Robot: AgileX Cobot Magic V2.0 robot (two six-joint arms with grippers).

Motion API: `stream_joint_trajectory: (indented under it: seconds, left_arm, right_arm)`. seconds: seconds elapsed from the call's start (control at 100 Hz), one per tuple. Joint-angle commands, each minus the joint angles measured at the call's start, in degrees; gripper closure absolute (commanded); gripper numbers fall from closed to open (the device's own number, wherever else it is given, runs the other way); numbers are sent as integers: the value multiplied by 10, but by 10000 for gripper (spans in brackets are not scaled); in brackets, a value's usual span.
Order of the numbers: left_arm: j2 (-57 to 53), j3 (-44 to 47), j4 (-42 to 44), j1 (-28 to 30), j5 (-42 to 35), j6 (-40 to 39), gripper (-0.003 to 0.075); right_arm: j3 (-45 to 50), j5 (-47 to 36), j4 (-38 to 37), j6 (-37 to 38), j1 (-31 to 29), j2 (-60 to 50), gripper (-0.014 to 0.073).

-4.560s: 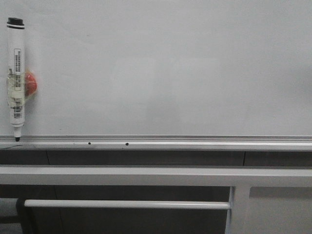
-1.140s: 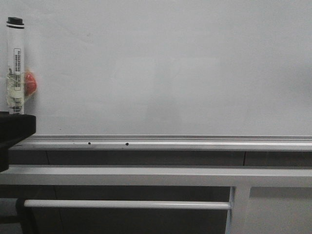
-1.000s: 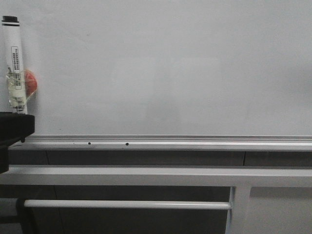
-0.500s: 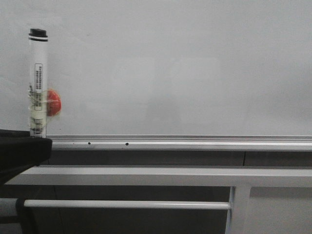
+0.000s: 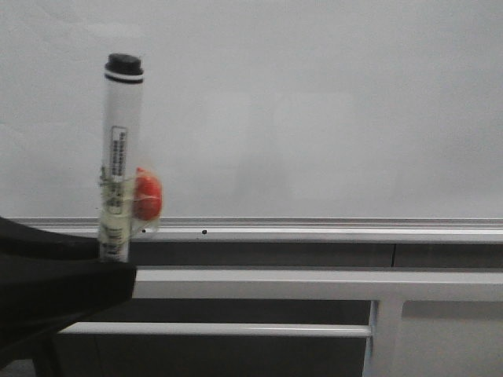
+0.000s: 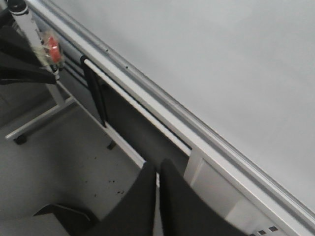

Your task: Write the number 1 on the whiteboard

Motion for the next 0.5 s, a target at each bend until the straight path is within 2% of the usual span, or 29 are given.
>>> stream_joint_trajectory:
  seconds: [0.0, 0.13, 0.2, 0.29, 0.4, 0.49]
  left_arm:
    - [-13, -38, 18, -4, -37, -5, 741]
    - [-13, -84, 66, -4, 55, -5, 741]
    - [-13, -109, 91, -4, 87, -11, 741]
    - [-13, -128, 105, -4, 121, -26, 741]
    - [-27, -148, 156, -5, 228, -34, 741]
    - [-46, -160, 161, -5, 284, -36, 741]
  right_arm:
    - [-33, -31, 7, -10, 32, 53, 506]
    - [-38, -67, 0, -10, 84, 98, 293]
    - [-38, -91, -8, -10, 103, 118, 211]
    - [-38, -103, -29, -10, 124, 137, 194]
    - [-38, -116, -30, -10, 165, 155, 197]
    - [-38, -131, -46, -12, 203, 171, 197]
